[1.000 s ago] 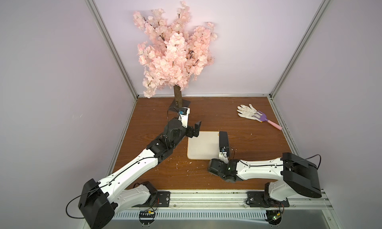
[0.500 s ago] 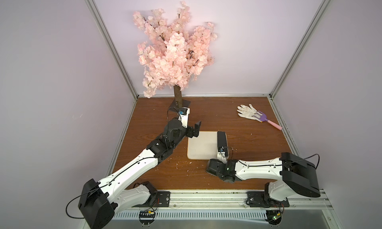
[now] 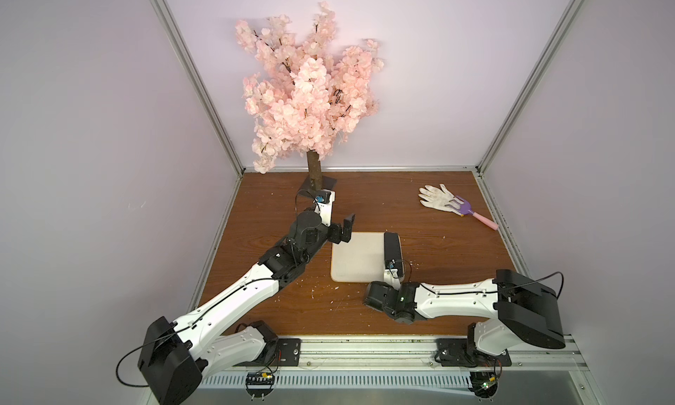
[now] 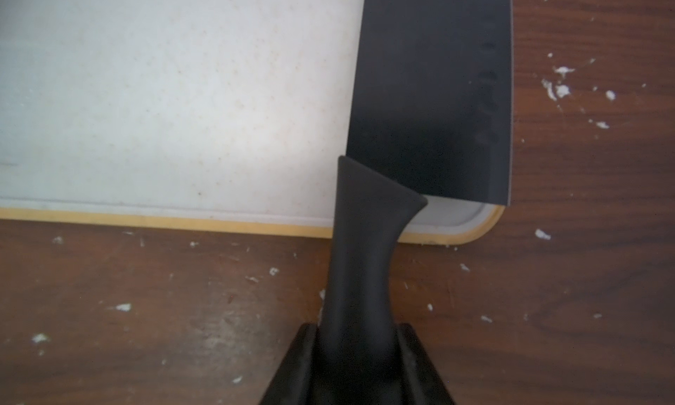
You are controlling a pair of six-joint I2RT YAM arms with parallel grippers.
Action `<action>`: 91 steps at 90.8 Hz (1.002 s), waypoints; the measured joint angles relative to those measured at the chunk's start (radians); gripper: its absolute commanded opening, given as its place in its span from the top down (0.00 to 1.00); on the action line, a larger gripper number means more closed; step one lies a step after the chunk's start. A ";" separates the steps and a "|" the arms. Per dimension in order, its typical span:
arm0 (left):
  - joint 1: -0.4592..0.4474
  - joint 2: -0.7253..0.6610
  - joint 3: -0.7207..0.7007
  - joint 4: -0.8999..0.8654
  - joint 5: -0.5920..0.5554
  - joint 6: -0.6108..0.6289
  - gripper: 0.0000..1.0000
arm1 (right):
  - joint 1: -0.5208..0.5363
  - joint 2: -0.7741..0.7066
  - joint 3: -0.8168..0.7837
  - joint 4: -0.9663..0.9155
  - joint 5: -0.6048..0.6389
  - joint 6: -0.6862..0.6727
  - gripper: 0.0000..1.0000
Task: Align the knife with the edge of the cutting board
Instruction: Adjust the knife at the edge of the cutting board.
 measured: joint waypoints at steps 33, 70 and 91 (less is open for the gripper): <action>-0.001 0.000 0.000 0.000 -0.003 0.001 0.00 | 0.004 0.027 0.016 -0.019 0.015 0.005 0.70; -0.002 -0.001 0.000 0.000 -0.004 0.002 0.00 | 0.004 0.027 0.021 -0.031 0.022 0.012 0.70; -0.002 -0.002 0.000 0.001 -0.004 0.005 0.00 | 0.004 0.035 0.022 -0.029 0.022 0.012 0.68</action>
